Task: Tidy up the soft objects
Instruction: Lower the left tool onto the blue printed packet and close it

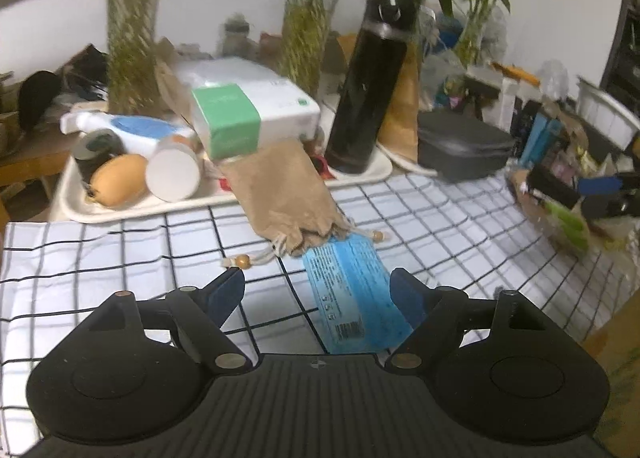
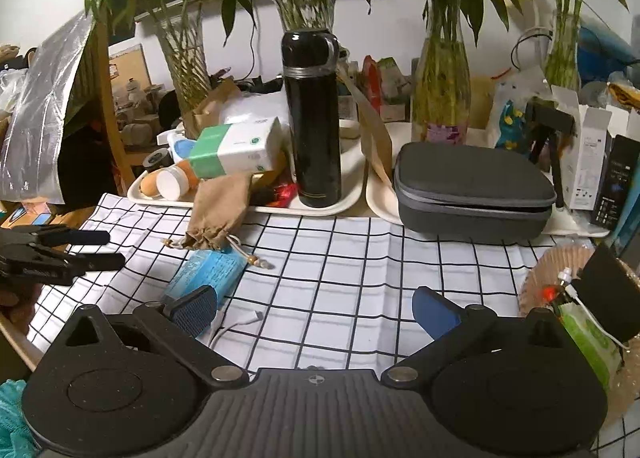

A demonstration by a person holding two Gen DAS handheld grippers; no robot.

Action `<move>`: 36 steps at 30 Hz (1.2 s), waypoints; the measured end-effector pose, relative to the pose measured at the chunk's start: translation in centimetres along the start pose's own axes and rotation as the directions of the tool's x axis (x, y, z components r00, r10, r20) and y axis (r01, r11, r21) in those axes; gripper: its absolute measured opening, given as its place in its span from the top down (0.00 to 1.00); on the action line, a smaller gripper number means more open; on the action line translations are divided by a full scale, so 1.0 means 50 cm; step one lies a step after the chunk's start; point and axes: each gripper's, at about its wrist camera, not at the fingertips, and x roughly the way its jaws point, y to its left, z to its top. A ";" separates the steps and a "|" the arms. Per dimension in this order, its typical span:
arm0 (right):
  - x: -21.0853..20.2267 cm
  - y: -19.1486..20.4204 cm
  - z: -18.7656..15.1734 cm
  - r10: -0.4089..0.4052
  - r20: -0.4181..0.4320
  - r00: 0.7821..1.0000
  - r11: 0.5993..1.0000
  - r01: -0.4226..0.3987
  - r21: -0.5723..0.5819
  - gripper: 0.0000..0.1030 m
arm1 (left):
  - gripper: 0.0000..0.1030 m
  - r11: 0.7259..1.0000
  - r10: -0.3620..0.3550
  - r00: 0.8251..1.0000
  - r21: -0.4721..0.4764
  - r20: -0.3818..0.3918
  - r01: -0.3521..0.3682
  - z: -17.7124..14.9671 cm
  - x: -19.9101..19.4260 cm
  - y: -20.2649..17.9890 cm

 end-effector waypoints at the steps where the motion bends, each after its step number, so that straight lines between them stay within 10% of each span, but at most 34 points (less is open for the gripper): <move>1: 0.005 -0.003 0.000 0.000 -0.005 1.000 1.000 0.000 0.007 0.00 | 0.22 1.000 0.000 1.000 0.013 -0.011 0.000 -0.002 0.011 -0.003; 14: 0.040 -0.041 0.014 -0.035 -0.047 0.998 0.995 0.039 0.094 0.00 | 0.23 0.991 -0.077 0.993 0.103 -0.090 0.086 0.000 0.109 -0.030; 36: 0.049 -0.011 0.013 -0.104 -0.051 0.993 0.994 0.102 -0.042 0.00 | 0.07 0.967 0.021 0.992 0.256 -0.126 0.012 -0.012 0.195 -0.089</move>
